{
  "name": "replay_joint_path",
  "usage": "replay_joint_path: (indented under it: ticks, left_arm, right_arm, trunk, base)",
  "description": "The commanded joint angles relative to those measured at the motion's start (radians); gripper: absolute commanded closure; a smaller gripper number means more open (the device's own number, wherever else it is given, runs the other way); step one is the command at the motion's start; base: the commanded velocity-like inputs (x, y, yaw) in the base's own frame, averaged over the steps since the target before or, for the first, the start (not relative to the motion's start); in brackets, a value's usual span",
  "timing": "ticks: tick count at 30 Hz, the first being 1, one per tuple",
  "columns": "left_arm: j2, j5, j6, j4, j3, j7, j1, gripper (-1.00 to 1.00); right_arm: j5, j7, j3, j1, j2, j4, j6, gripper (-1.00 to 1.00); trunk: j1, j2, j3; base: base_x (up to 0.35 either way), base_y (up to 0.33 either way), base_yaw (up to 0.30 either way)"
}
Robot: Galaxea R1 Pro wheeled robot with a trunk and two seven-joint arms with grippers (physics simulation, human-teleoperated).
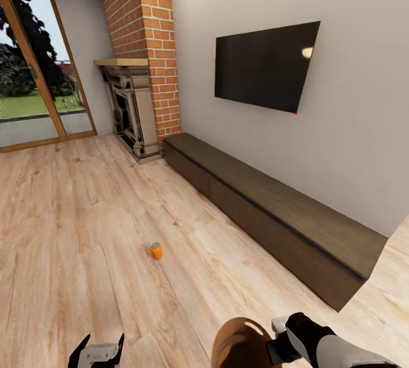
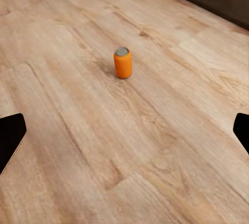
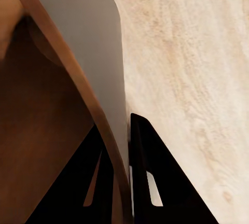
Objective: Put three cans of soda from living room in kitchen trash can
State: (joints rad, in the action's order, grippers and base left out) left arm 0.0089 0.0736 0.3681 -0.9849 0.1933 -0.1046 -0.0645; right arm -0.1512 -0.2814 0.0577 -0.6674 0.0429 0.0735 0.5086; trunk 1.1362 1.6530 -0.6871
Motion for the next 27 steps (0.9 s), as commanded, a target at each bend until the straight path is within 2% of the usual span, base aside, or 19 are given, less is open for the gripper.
replay_joint_path:
  ticks: [1, 19, 23, 27]
  left_arm:
    - [0.0, 0.0, 0.0, 0.0, 0.0, 0.0, 0.0, -1.0]
    - [0.002, 0.009, -0.016, 0.017, 0.002, 0.003, 0.005, -1.0]
    - [0.002, 0.006, -0.093, 0.014, 0.002, 0.003, 0.006, -1.0]
    - [0.002, 0.002, -0.213, -0.019, 0.0, 0.0, 0.008, -1.0]
  right_arm:
    - [0.015, -0.006, -0.011, 0.0, 0.0, 0.0, 0.002, 1.0]
    - [0.015, -0.022, -0.014, -0.001, 0.011, 0.016, 0.01, 1.0]
    - [0.015, -0.022, -0.015, -0.002, 0.012, 0.017, 0.015, 1.0]
    - [0.015, -0.022, -0.015, -0.002, 0.016, 0.017, 0.014, 1.0]
  trunk:
    - [0.0, 0.0, 0.0]
    - [0.0, 0.0, 0.0]
    - [0.0, 0.0, 0.0]
    - [0.0, 0.0, 0.0]
  base:
    - [0.255, 0.215, 0.024]
    - [0.277, 0.201, 0.004]
    - [0.282, 0.198, 0.0]
    - [0.281, 0.198, 0.0]
